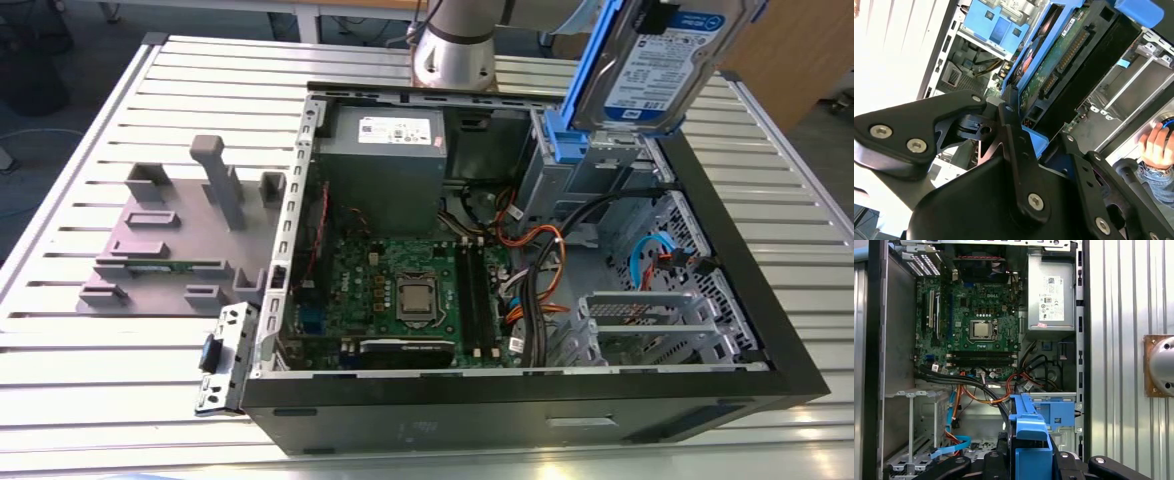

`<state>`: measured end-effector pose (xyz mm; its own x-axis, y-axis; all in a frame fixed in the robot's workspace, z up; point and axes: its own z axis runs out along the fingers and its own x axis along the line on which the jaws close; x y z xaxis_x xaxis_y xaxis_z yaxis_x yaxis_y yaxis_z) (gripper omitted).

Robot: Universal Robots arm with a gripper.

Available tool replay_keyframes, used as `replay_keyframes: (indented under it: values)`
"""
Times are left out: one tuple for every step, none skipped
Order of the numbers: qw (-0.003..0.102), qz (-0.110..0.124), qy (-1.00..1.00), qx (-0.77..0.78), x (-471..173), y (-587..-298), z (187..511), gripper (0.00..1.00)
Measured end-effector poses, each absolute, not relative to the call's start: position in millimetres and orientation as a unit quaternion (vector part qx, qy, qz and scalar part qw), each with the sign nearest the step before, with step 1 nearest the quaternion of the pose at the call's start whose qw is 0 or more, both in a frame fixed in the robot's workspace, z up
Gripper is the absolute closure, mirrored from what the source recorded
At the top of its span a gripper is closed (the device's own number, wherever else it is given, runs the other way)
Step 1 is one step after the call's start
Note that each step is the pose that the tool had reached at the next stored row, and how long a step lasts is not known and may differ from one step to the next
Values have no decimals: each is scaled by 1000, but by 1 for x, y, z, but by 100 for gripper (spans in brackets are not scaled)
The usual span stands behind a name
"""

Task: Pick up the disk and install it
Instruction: 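Pick up the disk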

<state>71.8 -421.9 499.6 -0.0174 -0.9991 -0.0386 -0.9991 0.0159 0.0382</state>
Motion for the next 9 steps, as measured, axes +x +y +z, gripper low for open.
replay_keyframes:
  values:
    - [0, 27, 713, -701, 72, -422, 500, 63]
    - [0, 27, 713, -701, 72, -423, 500, 63]
    - [0, 27, 713, -701, 72, -423, 500, 63]
    - [0, 27, 713, -701, 72, -423, 500, 63]
    - [0, 27, 713, -701, 72, -423, 500, 63]
    - [0, 27, 713, -701, 72, -424, 500, 63]
    - [0, 27, 713, -701, 72, -424, 500, 63]
    - [0, 27, 713, -701, 72, -425, 500, 63]
    - [0, 27, 713, -701, 72, -425, 500, 63]
